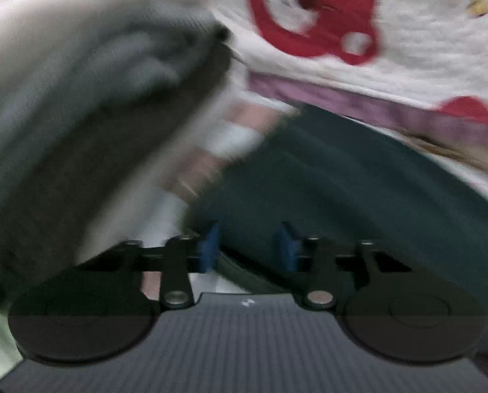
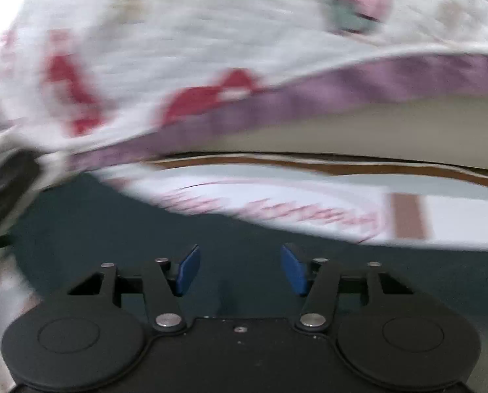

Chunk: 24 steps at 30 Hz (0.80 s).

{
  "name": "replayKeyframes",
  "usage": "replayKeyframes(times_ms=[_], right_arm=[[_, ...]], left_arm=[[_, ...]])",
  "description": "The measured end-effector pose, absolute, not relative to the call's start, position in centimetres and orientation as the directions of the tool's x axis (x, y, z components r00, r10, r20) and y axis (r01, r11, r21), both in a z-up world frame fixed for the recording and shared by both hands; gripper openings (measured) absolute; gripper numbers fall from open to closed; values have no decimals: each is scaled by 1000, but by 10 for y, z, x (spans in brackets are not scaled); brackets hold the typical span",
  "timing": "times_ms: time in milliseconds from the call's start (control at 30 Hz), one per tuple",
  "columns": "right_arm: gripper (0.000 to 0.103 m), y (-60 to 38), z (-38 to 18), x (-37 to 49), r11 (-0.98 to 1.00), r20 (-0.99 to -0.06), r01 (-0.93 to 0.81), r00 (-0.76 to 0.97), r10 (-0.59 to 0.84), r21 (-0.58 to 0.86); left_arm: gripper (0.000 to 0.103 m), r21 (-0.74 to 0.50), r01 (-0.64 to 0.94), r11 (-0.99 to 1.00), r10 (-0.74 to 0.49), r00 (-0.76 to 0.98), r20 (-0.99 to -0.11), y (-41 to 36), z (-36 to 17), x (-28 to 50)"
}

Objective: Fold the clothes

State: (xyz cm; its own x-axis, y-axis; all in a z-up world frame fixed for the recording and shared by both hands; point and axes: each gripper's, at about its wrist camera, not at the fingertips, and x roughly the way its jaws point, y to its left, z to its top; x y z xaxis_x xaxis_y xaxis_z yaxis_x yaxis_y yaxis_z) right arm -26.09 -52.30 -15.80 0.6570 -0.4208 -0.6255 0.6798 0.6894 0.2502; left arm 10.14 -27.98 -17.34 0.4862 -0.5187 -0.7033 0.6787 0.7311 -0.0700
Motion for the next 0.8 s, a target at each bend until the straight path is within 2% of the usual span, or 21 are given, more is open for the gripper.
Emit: replayKeyframes(times_ms=[33, 67, 100, 133, 200, 267, 367, 433, 467, 500, 567, 633, 667, 700, 767, 800], right_arm=[[45, -504, -159, -262, 723, -619, 646, 677, -397, 243], [36, -485, -161, -263, 755, -615, 611, 696, -370, 237], [19, -472, -165, -266, 783, -620, 574, 712, -331, 241], [14, -458, -169, -268, 807, -625, 541, 721, -298, 239], [12, -435, -178, -273, 839, -654, 514, 699, -289, 179], [12, -421, -184, -280, 848, -676, 513, 672, -301, 132], [16, -410, -187, -290, 846, -692, 529, 635, -342, 67], [24, -406, -187, -291, 853, -696, 523, 609, -380, -8], [35, -404, -186, -292, 854, -697, 518, 595, -400, -47], [49, -403, -185, -294, 853, -695, 516, 585, -418, -79], [55, -400, -177, -301, 845, -673, 528, 597, -437, -80], [63, -393, -173, -306, 852, -665, 515, 605, -437, -92], [64, -390, -172, -309, 855, -663, 508, 607, -439, -101], [64, -387, -174, -310, 855, -667, 503, 597, -446, -121], [64, -388, -181, -311, 852, -682, 506, 575, -452, -137], [64, -389, -184, -313, 848, -689, 514, 567, -451, -132]], left_arm=[[36, -78, 686, 724, -526, 476, -704, -278, -174, 100], [36, -85, 693, 716, -534, 466, -705, -276, -175, 99], [36, -93, 699, 709, -542, 455, -706, -273, -176, 98], [36, -100, 706, 701, -549, 445, -707, -271, -177, 97], [36, -117, 716, 689, -563, 426, -708, -267, -179, 95], [39, -196, 664, 722, -575, 419, -703, -265, -182, 106], [40, -347, 566, 748, -613, 389, -687, -262, -189, 127], [40, -411, 503, 760, -621, 378, -687, -262, -196, 139], [40, -418, 472, 776, -607, 376, -700, -264, -199, 144], [40, -414, 469, 781, -601, 379, -704, -267, -201, 145], [44, -359, 501, 787, -583, 418, -696, -275, -200, 143], [67, -251, 537, 805, -535, 476, -698, -288, -199, 139], [69, -196, 551, 811, -511, 505, -695, -294, -198, 137], [69, -145, 562, 814, -490, 531, -691, -300, -197, 136], [67, -126, 577, 807, -486, 528, -697, -306, -198, 136], [49, -124, 582, 804, -490, 530, -692, -306, -198, 136]])
